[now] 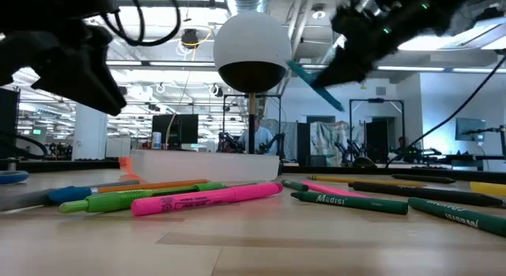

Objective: Pick & place school supplies into a supply box
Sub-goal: Put the blue pen into the orange supply box

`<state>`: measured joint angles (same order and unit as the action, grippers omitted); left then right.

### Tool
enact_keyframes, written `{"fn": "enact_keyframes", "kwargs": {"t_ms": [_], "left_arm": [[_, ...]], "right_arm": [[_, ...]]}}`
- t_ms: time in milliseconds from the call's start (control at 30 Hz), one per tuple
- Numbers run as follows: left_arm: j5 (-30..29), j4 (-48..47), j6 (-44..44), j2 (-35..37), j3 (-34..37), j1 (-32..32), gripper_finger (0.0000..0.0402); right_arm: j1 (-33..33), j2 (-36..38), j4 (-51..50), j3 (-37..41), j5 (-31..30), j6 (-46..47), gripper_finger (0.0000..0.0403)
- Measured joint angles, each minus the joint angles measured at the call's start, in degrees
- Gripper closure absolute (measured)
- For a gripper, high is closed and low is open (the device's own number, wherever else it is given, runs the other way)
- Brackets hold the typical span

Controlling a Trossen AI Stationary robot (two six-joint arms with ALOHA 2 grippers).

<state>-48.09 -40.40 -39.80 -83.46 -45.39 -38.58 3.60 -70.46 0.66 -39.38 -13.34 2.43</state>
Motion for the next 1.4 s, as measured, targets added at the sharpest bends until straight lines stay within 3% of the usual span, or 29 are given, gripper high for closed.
{"fn": "enact_keyframes", "kwargs": {"t_ms": [500,633,767,1000,1133,1400], "left_arm": [[1.60,-17.43,-23.36,0.00,-0.04,-4.76,0.0265],[1.51,-19.51,-27.27,0.00,-0.04,-7.26,0.0265],[1.30,-19.70,-28.94,0.00,-0.07,-9.55,0.0265],[1.22,-19.70,-31.41,0.00,-0.07,-12.51,0.0265],[0.87,-19.70,-32.28,0.00,-0.09,-13.74,0.0265],[0.74,-19.64,-33.10,0.00,-0.09,-14.51,0.0265]], "right_arm": [[-2.52,-29.26,-1.24,-26.99,5.68,-17.71,0.0360],[-2.70,-35.89,-2.26,-32.32,10.21,-20.83,0.0360],[-2.94,-40.99,-5.99,-37.20,10.53,-25.19,0.0360],[-2.24,-45.73,-13.89,-40.79,9.92,-31.38,0.0360],[-1.94,-46.22,-13.71,-41.00,5.81,-32.49,0.0359],[-0.25,-46.20,-13.52,-41.00,5.45,-32.45,0.0359]]}}
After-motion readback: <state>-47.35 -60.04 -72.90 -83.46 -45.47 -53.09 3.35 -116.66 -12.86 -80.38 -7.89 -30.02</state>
